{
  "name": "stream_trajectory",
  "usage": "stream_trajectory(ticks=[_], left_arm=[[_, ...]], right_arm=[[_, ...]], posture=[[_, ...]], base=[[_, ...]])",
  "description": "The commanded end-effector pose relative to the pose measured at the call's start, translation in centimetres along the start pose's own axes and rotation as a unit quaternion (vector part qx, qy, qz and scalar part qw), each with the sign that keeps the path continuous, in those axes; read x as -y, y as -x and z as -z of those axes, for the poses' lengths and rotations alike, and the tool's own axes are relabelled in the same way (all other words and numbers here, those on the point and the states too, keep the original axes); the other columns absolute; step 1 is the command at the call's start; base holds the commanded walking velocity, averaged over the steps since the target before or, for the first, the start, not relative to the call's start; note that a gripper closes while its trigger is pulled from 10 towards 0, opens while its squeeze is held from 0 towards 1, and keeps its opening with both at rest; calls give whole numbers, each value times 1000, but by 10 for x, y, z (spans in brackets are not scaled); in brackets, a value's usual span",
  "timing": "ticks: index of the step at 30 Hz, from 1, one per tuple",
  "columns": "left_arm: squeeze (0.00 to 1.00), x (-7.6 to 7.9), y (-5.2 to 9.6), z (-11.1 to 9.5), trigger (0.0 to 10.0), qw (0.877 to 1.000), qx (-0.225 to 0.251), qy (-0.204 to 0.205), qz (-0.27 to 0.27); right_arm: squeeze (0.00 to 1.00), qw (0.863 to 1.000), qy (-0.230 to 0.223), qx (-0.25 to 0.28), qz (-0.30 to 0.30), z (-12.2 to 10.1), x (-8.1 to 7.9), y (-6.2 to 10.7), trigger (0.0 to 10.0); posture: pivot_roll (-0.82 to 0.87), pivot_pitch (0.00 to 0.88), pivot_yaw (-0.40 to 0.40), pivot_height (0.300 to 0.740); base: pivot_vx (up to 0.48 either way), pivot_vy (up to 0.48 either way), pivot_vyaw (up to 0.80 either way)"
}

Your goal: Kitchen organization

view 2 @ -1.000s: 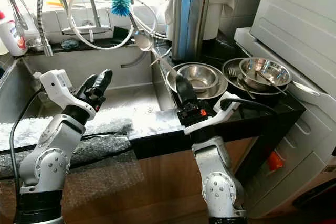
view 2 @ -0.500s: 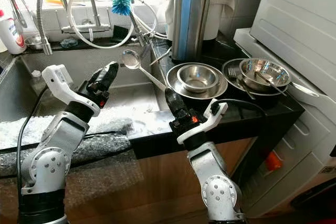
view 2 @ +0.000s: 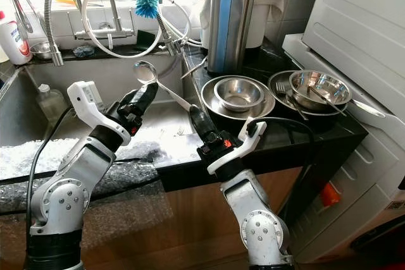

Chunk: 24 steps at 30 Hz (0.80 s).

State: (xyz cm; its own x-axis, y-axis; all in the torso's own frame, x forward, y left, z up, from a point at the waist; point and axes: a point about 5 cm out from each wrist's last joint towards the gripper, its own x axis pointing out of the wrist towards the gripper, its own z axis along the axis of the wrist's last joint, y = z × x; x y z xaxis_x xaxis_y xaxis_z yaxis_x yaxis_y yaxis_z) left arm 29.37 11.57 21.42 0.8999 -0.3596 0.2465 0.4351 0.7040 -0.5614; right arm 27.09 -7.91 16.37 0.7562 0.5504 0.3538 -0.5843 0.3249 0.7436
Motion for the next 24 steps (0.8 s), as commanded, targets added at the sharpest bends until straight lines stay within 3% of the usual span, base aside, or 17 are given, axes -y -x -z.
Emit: stream_trajectory(ticks=[1,18,19,20,22,23,24], left_arm=[[0,6,1,-4,10000,1000,5,-3,11],[0,7,1,-8,10000,1000,22,11,7],[0,7,1,-8,9373,1000,23,14,8],[0,7,1,-8,4902,1000,23,14,8],[0,7,1,-8,2980,1000,24,15,8],[0,7,1,-8,0,1000,25,16,8],[0,7,1,-8,0,1000,26,17,8]], right_arm=[[0,999,-13,8,-37,1,-16,-7,10000],[0,999,-6,-18,-36,8,-15,-3,10000],[0,999,-4,-23,-37,8,-15,-3,10000],[0,999,-2,-27,-38,9,-15,-3,10000],[0,999,-2,-31,-41,10,-16,-2,10000],[0,999,-2,-31,-42,10,-16,-2,10000],[0,999,-1,-32,-42,11,-16,-2,10000]], posture=[[-134,0,-12,740],[-134,0,-16,740],[-134,0,-15,740],[-134,0,-16,740],[-133,0,-16,740],[-134,0,-17,740],[-134,0,-17,740]], base=[[0,0,0],[0,0,0],[0,0,0],[0,0,0],[0,0,0],[0,0,0],[0,0,0]])
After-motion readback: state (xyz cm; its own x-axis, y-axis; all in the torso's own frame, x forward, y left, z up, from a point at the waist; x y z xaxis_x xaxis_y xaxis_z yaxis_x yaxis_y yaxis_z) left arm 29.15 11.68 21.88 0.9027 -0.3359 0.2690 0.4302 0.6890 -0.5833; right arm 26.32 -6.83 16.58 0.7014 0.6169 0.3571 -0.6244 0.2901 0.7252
